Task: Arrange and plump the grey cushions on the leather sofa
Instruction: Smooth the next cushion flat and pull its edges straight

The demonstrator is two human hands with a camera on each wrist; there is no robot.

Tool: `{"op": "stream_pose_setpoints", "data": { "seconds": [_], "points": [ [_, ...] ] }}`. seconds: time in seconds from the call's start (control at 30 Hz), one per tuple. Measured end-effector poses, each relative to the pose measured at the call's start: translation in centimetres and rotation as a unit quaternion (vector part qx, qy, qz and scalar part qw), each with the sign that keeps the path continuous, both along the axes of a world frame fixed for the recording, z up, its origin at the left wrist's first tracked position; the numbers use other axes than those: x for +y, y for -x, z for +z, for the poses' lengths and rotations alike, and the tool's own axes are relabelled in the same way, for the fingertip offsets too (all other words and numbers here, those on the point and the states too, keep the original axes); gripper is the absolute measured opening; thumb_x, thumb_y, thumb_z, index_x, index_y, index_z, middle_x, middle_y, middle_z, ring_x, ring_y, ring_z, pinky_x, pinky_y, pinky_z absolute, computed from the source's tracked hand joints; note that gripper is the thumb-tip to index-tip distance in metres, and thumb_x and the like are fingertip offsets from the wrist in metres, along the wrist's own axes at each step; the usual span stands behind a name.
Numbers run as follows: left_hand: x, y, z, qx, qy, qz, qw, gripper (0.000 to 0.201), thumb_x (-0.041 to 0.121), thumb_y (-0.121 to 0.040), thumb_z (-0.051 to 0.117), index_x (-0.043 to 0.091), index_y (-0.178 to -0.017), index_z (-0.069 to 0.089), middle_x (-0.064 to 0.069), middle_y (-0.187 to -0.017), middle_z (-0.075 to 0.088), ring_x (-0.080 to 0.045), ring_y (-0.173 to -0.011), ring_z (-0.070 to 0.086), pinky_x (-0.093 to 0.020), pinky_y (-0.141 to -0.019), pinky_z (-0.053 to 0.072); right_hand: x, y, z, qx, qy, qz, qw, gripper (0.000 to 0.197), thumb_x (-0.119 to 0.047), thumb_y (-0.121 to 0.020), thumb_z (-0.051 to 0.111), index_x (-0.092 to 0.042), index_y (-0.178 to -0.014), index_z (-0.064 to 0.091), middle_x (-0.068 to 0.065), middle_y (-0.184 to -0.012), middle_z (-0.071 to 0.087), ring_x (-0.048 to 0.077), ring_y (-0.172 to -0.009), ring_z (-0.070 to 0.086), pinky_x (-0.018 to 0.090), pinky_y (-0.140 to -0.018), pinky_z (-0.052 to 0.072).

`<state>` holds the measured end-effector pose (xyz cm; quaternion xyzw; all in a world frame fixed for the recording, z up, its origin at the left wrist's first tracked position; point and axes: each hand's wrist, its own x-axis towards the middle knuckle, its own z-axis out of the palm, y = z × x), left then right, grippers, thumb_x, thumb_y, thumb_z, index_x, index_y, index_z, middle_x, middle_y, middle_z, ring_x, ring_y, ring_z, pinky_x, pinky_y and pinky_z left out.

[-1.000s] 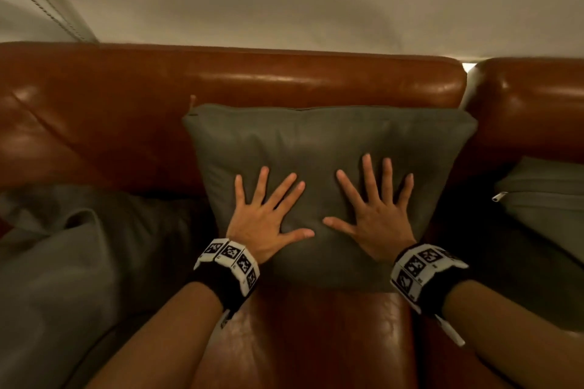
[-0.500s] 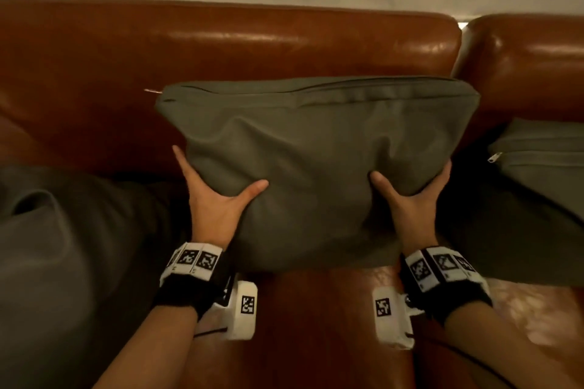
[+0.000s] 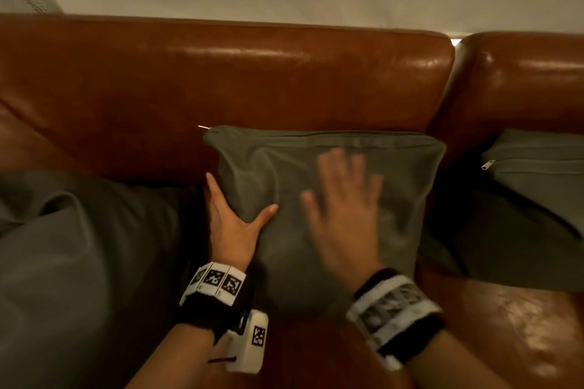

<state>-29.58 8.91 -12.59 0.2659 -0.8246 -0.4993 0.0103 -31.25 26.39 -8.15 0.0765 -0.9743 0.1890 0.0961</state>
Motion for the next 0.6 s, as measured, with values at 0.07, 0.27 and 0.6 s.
{"op": "stream_pose_setpoints", "data": {
  "seconds": [0.07,0.27,0.6],
  "points": [
    [-0.3,-0.5,-0.7,0.022,0.01,-0.004,1.0,0.125,0.066,-0.065,0.072,0.032,-0.156,-0.008,-0.014,-0.164,0.013,-0.031,-0.15,0.02,-0.046,-0.119,0.024,-4.4,-0.8,-1.5,-0.034,-0.05,0.14,0.988,0.057,-0.044,-0.098,0.035,-0.022,-0.151,0.035,-0.001,-0.158,0.03,0.023,-0.148,0.022,0.054,-0.118,0.012],
    [-0.8,0.3,-2.2,-0.011,-0.001,-0.008,1.0,0.114,0.049,-0.079,0.073,0.038,-0.154,-0.012,-0.011,-0.164,0.012,-0.035,-0.147,0.024,-0.052,-0.119,0.023,8.6,3.5,-4.6,-0.137,-0.108,-0.027,0.984,0.061,-0.056,-0.099,0.014,-0.031,-0.154,0.019,-0.002,-0.162,0.021,0.025,-0.149,0.019,0.05,-0.118,0.011],
    [9.8,3.2,1.6,0.147,0.368,-0.344,0.851,0.054,0.034,-0.104,0.02,0.011,-0.153,0.021,-0.006,-0.157,0.037,-0.025,-0.147,0.028,-0.056,-0.118,0.016,5.0,2.6,-3.1,-0.094,-0.065,0.051,0.992,0.058,-0.041,-0.1,0.025,-0.024,-0.154,0.013,-0.004,-0.16,0.009,0.022,-0.149,0.004,0.046,-0.117,-0.007]
  ]
}}
